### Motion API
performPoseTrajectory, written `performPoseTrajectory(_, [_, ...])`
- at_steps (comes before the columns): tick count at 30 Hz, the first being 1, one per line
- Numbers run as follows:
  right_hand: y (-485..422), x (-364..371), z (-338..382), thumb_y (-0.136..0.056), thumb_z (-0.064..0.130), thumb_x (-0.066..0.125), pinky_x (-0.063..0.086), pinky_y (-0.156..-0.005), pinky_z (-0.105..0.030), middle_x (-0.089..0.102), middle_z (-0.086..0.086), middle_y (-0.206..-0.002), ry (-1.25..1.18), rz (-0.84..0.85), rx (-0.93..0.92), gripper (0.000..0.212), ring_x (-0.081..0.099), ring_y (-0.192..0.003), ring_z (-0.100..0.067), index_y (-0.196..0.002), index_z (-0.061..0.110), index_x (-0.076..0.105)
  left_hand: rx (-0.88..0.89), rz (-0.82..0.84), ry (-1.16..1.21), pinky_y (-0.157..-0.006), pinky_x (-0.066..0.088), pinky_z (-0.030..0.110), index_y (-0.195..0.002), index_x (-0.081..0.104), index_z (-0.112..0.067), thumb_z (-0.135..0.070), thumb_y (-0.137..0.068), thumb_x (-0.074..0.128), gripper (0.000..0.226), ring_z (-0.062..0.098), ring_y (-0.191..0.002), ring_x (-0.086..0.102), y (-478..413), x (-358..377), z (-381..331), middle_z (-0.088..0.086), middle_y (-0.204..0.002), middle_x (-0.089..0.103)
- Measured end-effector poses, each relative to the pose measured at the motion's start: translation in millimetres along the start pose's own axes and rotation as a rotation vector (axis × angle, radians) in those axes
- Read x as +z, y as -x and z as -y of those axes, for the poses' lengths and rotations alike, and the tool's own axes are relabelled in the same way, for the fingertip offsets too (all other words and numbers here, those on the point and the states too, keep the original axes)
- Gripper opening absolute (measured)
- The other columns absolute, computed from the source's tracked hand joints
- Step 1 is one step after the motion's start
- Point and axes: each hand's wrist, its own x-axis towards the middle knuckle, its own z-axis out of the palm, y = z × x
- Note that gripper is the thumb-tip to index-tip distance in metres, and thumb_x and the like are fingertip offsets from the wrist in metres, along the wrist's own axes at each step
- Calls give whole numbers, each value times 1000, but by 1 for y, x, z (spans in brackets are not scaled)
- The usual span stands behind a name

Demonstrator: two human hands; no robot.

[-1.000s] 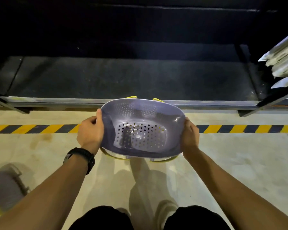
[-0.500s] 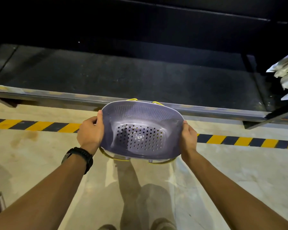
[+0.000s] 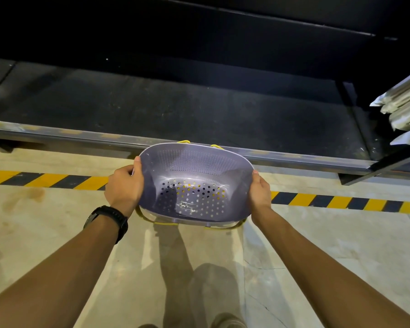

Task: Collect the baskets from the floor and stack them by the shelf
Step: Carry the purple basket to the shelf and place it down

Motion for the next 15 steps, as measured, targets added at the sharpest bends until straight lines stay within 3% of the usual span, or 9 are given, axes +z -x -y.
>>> performPoseTrajectory(8, [2, 0, 3, -103, 51, 31, 49, -104, -47, 63, -7, -130, -36, -37, 32, 50, 59, -116, -28, -129, 19, 59, -2, 0, -31, -63, 38, 32, -75, 63, -16, -52, -104, 33, 55, 23, -66, 53, 1, -1, -2, 9, -72, 62])
performPoseTrajectory(13, [3, -1, 6, -104, 49, 32, 49, -104, -47, 64, -8, -127, -23, -37, 20, 46, 60, -113, -27, -124, 19, 61, -4, 44, -45, -69, 47, 37, -91, 68, -13, -53, -103, 33, 54, 27, -80, 60, 0, -4, -2, 14, -92, 70])
performPoseTrajectory(15, [7, -4, 11, -103, 47, 37, 48, -104, -47, 59, -9, -135, 35, -109, -82, 44, 57, -119, -28, -130, 18, 58, -27, 67, -53, -82, 55, 43, -114, 69, -12, -56, -101, 36, 57, 33, -97, 64, 0, -11, -7, 16, -111, 71])
